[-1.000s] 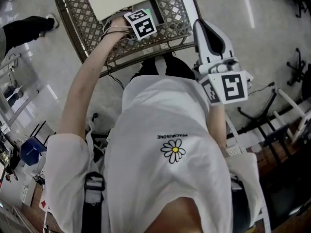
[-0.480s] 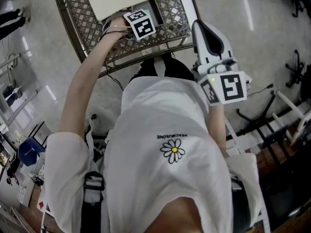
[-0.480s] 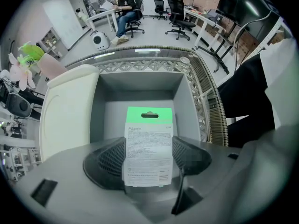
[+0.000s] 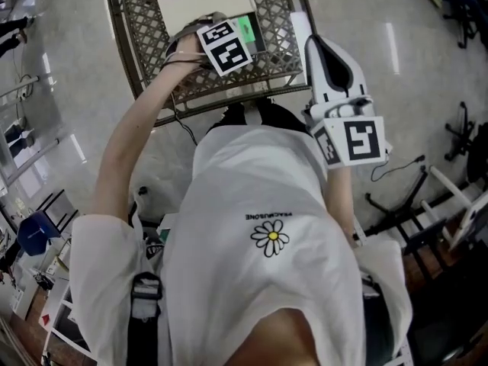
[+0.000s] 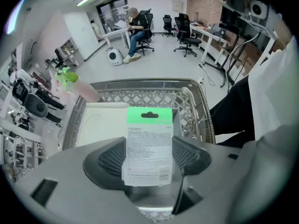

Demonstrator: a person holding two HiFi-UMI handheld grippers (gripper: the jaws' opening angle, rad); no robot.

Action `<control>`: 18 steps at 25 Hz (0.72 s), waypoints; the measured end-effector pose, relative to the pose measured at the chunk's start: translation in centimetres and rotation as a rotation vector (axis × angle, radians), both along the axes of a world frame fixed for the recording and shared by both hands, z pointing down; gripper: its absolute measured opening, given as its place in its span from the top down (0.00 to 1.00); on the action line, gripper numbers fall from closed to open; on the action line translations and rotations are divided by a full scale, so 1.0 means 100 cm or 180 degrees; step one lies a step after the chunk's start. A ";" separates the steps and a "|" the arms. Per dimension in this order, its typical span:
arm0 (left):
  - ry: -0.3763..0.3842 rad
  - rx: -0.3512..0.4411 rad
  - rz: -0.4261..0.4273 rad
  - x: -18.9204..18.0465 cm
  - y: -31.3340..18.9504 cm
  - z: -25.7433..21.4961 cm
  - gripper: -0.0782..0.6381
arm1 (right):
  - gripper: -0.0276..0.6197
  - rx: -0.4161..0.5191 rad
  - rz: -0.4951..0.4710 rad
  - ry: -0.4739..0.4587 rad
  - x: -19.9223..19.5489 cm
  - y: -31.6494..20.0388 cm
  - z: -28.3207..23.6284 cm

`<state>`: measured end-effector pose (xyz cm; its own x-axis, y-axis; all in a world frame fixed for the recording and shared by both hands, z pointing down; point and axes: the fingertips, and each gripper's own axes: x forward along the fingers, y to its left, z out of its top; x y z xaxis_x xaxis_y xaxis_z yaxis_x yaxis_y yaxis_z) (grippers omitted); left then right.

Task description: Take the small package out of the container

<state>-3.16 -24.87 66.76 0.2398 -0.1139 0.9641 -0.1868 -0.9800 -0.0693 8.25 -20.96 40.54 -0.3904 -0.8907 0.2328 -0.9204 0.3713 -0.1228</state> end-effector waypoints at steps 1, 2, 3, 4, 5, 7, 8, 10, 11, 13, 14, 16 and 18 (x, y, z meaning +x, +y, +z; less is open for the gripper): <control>0.0061 0.0063 -0.0033 0.002 -0.003 -0.011 0.43 | 0.91 0.0036 -0.0008 0.0075 -0.002 -0.002 -0.003; 0.0125 0.0125 -0.0072 0.003 -0.006 -0.023 0.43 | 0.91 0.0071 -0.0023 0.0129 -0.003 -0.004 -0.007; 0.0192 0.0191 -0.0114 0.005 -0.008 -0.036 0.43 | 0.91 0.0107 -0.0045 0.0160 -0.005 -0.007 -0.011; 0.0261 0.0260 -0.0157 0.007 -0.011 -0.048 0.43 | 0.91 0.0146 -0.0073 0.0173 -0.007 -0.009 -0.016; 0.0333 0.0335 -0.0204 0.008 -0.015 -0.062 0.43 | 0.91 0.0188 -0.0105 0.0179 -0.009 -0.012 -0.021; 0.0484 0.0508 -0.0316 0.009 -0.026 -0.089 0.43 | 0.91 0.0294 -0.0178 0.0201 -0.014 -0.021 -0.033; 0.0557 0.0605 -0.0382 0.008 -0.032 -0.104 0.43 | 0.91 0.0356 -0.0217 0.0216 -0.017 -0.025 -0.039; 0.0700 0.0814 -0.0530 0.005 -0.042 -0.136 0.43 | 0.91 0.0484 -0.0289 0.0234 -0.022 -0.032 -0.054; 0.0770 0.0933 -0.0610 0.003 -0.047 -0.152 0.43 | 0.91 0.0553 -0.0320 0.0233 -0.025 -0.034 -0.062; 0.0911 0.1215 -0.0773 -0.003 -0.059 -0.186 0.43 | 0.91 0.0696 -0.0371 0.0226 -0.030 -0.038 -0.076; 0.0980 0.1361 -0.0861 -0.008 -0.063 -0.202 0.43 | 0.91 0.0749 -0.0393 0.0224 -0.033 -0.039 -0.081; 0.1132 0.1600 -0.1080 -0.021 -0.068 -0.230 0.43 | 0.91 0.0801 -0.0441 0.0236 -0.040 -0.038 -0.086; 0.1340 0.1801 -0.1365 -0.034 -0.071 -0.260 0.43 | 0.91 0.0834 -0.0475 0.0283 -0.044 -0.039 -0.090</control>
